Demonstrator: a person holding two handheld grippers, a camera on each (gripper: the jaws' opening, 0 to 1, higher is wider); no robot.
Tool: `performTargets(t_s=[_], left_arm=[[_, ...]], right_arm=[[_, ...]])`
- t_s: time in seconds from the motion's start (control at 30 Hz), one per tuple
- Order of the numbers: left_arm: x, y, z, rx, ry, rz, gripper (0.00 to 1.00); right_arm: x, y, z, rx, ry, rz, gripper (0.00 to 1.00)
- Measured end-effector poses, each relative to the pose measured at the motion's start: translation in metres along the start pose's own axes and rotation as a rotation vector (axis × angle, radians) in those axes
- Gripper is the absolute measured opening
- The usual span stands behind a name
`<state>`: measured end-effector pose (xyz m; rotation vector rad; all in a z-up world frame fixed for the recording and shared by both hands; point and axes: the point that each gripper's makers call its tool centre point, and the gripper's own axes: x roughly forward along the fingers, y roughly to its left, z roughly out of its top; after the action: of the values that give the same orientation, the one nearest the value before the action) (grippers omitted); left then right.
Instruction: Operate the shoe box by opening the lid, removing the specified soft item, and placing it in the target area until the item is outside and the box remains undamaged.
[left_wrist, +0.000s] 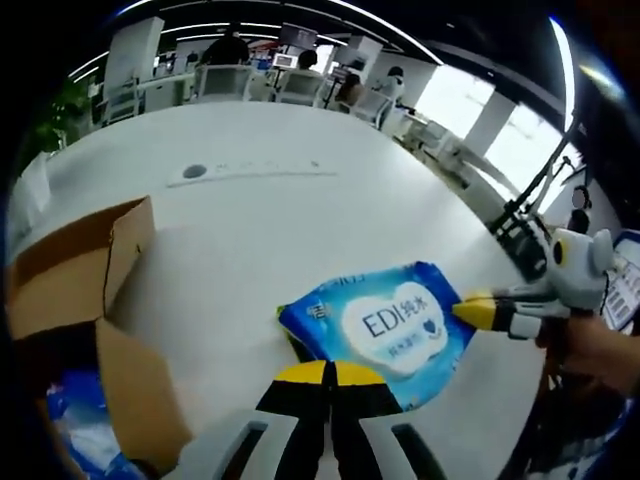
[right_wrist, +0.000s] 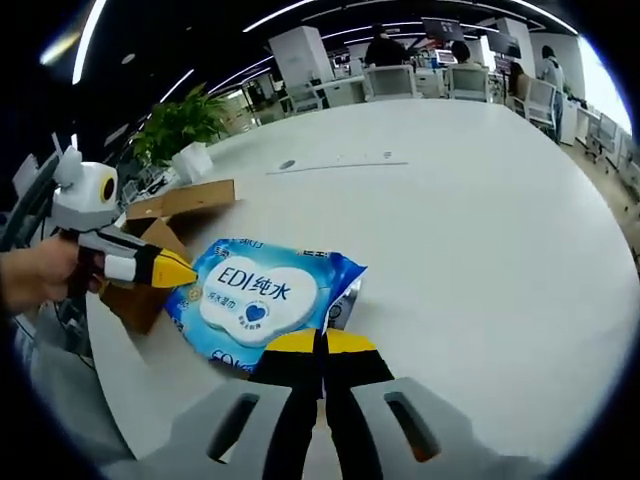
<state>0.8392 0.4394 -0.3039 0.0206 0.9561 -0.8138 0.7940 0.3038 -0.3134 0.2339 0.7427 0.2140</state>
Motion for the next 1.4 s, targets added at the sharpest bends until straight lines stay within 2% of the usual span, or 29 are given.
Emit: performTargets(t_s=[0.27, 0.43, 0.57, 0.67, 0.93, 1.4], left_arm=[[0.001, 0.001, -0.002, 0.003, -0.006, 0.0, 0.0], [0.001, 0.002, -0.003, 0.0, -0.008, 0.003, 0.01], [0.0, 0.0, -0.004, 0.007, -0.011, 0.001, 0.08], [0.001, 0.0, -0.003, 0.019, -0.015, 0.003, 0.12], [-0.004, -0.002, 0.002, 0.028, -0.03, 0.0, 0.16], [-0.03, -0.013, 0.011, 0.056, -0.074, -0.026, 0.25]], right_arm=[[0.001, -0.004, 0.003, -0.023, -0.01, -0.01, 0.0], [0.001, -0.006, 0.003, 0.014, -0.022, -0.012, 0.0], [0.0, -0.005, 0.004, 0.012, -0.024, -0.012, 0.02], [0.0, -0.006, 0.004, 0.017, -0.024, -0.018, 0.06], [-0.005, -0.003, 0.007, 0.039, -0.024, -0.024, 0.27], [-0.024, 0.008, 0.017, 0.022, -0.042, -0.034, 0.32]])
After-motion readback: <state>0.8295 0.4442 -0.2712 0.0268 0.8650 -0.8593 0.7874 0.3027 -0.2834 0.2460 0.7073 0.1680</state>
